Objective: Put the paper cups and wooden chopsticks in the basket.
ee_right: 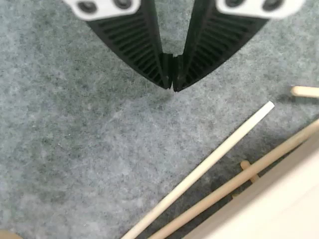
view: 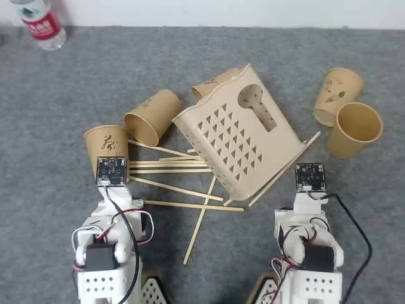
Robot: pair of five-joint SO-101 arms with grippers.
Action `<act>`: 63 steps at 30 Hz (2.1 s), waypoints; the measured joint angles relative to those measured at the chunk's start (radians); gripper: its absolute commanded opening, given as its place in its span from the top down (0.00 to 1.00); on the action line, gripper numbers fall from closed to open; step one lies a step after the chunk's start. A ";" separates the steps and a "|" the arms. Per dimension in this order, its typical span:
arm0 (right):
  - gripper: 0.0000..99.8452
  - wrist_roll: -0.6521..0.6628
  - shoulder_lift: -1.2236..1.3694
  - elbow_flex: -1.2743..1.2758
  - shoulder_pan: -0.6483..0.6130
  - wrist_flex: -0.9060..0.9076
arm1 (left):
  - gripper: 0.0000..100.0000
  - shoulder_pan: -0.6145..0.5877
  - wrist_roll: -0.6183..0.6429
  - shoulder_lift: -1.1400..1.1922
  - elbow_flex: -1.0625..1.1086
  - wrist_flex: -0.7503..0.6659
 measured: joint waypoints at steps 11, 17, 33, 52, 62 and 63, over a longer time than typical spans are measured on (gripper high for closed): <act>0.99 0.000 0.000 0.000 0.000 0.000 | 0.99 0.000 0.000 0.000 0.000 0.000; 0.99 0.000 0.000 0.000 0.000 0.000 | 0.99 0.000 0.000 0.000 0.000 0.000; 0.99 0.000 0.000 0.000 0.000 0.000 | 0.99 0.000 -0.002 0.000 -0.005 -0.319; 0.99 0.000 0.000 0.000 0.000 0.000 | 0.99 0.002 -0.083 0.000 0.003 -0.187; 0.99 0.000 0.000 0.000 0.002 -0.023 | 0.99 0.002 -0.083 0.000 0.003 -0.169; 0.99 0.000 0.000 0.000 0.000 -0.051 | 0.99 0.002 -0.083 0.000 0.003 -0.169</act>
